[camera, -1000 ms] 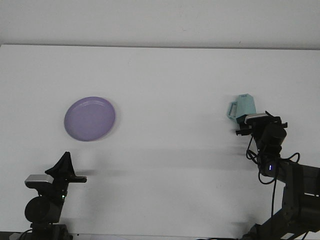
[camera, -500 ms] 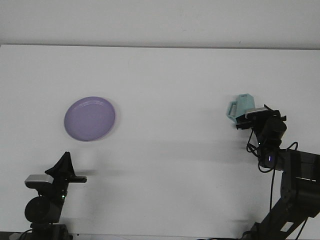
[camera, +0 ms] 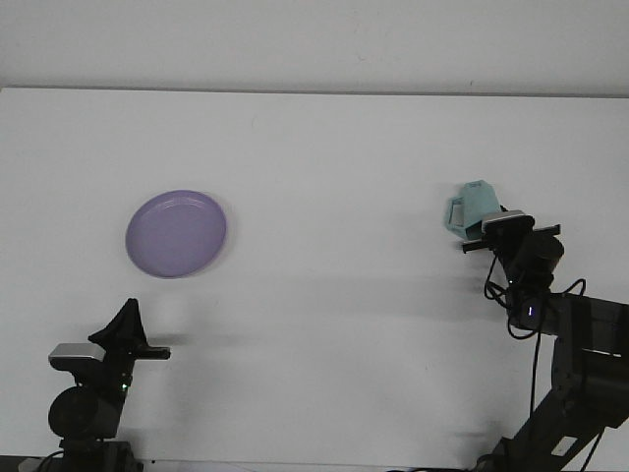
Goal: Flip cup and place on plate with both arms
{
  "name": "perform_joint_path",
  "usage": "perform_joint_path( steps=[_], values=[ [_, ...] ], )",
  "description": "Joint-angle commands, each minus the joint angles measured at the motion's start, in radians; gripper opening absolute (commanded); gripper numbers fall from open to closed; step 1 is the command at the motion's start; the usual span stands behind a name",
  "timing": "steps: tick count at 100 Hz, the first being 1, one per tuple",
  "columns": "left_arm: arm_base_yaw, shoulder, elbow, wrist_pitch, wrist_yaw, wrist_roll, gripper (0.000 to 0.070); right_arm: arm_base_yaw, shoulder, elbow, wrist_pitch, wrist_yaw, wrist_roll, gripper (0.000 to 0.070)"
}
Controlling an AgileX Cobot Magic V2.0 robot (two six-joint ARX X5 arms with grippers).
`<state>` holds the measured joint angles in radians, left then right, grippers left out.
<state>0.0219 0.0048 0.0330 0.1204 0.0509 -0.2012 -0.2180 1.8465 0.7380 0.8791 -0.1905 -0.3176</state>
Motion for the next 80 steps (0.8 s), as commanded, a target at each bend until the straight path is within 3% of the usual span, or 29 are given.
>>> perform_joint_path(
  steps=[1,22,38,57,80],
  values=[
    [-0.001,-0.002,-0.019,0.017,-0.002,0.002,0.0012,-0.004,-0.009,0.014,-0.013,-0.009,0.060,0.0001],
    [-0.001,-0.002,-0.016,0.039,-0.002,0.001,0.0012,-0.004,-0.160,0.014,-0.179,-0.041,0.184,0.0001],
    [-0.001,-0.002,-0.013,0.055,-0.002,0.001,0.0012,0.007,-0.353,0.014,-0.420,-0.098,0.290,0.0001],
    [-0.001,-0.002,-0.013,0.055,-0.002,0.001,0.0012,0.066,-0.612,0.019,-0.763,-0.098,0.403,0.0001],
    [-0.001,-0.002,-0.010,0.061,-0.002,0.001,0.0012,0.227,-0.784,0.140,-1.302,-0.098,0.389,0.0001]
  ],
)
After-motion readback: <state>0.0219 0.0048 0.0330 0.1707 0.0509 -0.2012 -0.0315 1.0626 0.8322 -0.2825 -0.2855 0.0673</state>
